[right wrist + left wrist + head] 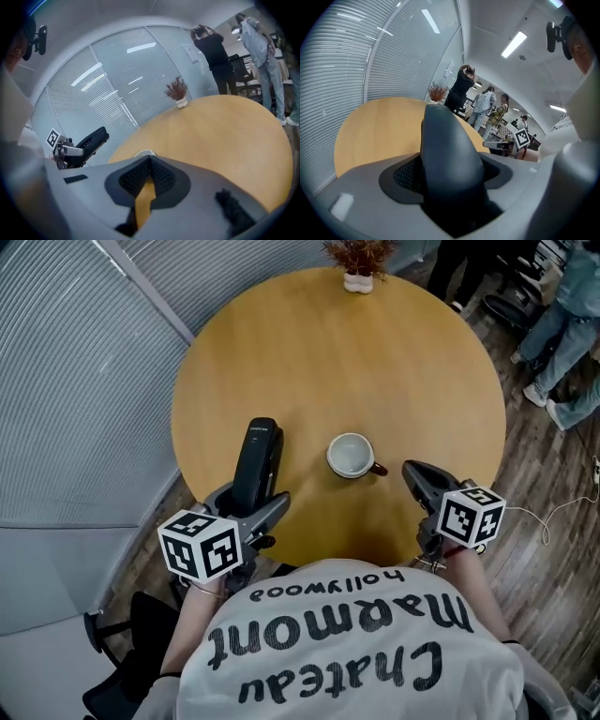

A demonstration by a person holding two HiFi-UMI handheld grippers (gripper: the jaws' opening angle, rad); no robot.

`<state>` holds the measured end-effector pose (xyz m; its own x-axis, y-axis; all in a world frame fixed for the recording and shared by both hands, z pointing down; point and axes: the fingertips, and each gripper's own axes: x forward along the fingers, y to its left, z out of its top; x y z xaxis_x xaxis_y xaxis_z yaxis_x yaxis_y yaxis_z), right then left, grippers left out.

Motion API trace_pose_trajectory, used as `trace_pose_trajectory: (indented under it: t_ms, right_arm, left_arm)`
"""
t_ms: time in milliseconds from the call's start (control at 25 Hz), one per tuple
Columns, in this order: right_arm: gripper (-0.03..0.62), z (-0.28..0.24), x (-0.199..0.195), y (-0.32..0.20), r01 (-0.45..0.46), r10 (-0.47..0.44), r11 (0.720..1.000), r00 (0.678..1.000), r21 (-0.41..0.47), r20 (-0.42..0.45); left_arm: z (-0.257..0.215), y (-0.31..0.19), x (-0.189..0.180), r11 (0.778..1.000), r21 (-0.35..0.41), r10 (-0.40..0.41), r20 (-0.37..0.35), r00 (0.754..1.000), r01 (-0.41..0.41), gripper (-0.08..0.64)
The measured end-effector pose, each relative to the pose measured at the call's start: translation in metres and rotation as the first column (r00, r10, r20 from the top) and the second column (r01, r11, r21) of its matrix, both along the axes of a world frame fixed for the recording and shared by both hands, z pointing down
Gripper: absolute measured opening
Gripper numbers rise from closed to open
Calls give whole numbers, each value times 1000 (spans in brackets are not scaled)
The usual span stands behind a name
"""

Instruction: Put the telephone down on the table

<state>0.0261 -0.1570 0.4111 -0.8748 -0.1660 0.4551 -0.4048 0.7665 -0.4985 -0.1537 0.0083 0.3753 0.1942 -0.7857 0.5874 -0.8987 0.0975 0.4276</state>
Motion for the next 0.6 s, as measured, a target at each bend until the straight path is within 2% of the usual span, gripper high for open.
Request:
trace_pose_trajectory:
  t_ms: [360, 480, 600]
  right_arm:
    - [14, 11, 22, 22, -181, 183, 983, 983, -43, 32]
    - [14, 15, 39, 43, -262, 264, 962, 964, -83, 18]
    - [14, 24, 34, 60, -347, 347, 929, 938, -128, -18]
  left_arm:
    - [13, 0, -18, 993, -29, 117, 57, 991, -116, 354]
    - [17, -3, -29, 988, -49, 149, 86, 985, -145, 356]
    - [30, -21, -63, 982, -68, 184, 84, 979, -179, 356]
